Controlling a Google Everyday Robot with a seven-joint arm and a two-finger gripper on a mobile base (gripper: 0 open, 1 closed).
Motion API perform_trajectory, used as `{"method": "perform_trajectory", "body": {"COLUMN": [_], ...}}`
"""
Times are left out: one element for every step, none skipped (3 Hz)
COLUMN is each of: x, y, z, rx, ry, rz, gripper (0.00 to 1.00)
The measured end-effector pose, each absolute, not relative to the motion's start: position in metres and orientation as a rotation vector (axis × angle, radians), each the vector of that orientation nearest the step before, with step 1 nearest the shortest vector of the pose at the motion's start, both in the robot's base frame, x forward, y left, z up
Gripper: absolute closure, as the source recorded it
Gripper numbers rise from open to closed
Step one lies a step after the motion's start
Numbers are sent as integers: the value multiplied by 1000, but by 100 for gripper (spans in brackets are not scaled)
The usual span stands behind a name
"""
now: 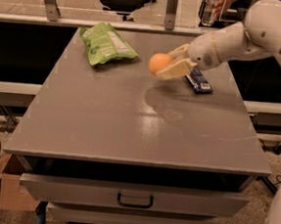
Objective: Move orange near green rice chip bag
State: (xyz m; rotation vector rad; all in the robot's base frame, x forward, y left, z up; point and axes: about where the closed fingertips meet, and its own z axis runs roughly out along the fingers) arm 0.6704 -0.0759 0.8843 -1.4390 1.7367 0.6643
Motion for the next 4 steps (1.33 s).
{"method": "perform_trajectory", "body": {"x": [694, 719, 730, 739], "y": [-30, 15, 36, 48], "z": [885, 877, 867, 855], "rx": [-1454, -1479, -1478, -1494], "ry": [1720, 1718, 1731, 1745], "rz": [673, 674, 672, 658], "gripper": [100, 100, 80, 49]}}
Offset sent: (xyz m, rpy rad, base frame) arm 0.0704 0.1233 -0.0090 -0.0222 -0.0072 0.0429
